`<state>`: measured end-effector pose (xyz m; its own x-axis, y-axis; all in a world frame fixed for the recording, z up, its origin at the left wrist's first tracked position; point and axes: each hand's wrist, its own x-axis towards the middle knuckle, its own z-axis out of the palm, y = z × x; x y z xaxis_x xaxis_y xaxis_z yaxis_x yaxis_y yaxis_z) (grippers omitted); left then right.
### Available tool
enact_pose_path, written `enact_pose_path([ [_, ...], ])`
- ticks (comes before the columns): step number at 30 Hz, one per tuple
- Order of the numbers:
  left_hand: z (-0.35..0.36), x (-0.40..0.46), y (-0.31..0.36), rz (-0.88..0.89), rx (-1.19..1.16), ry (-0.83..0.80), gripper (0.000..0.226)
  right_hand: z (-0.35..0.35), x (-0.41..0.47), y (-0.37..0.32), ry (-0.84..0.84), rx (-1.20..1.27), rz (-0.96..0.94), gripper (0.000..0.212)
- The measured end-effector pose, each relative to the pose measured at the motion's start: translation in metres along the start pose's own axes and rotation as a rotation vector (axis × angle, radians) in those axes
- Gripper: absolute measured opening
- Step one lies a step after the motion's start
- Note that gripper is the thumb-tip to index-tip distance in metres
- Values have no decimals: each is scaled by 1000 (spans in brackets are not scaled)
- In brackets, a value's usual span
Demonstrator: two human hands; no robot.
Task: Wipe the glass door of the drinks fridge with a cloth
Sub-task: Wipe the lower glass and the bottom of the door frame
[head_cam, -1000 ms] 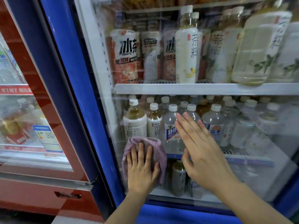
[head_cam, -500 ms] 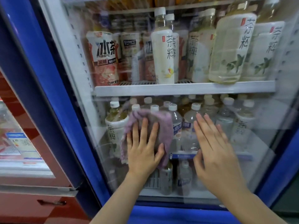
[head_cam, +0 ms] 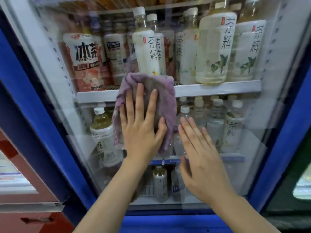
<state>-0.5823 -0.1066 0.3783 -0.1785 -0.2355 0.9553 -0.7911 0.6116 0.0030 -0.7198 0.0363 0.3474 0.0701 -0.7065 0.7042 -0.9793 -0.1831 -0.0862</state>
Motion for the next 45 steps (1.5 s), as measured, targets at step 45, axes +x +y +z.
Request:
enact_pose_path([
  [45,41,-11,142,108,-65,-98,74,-70,-55,93,193,-69,367,72],
])
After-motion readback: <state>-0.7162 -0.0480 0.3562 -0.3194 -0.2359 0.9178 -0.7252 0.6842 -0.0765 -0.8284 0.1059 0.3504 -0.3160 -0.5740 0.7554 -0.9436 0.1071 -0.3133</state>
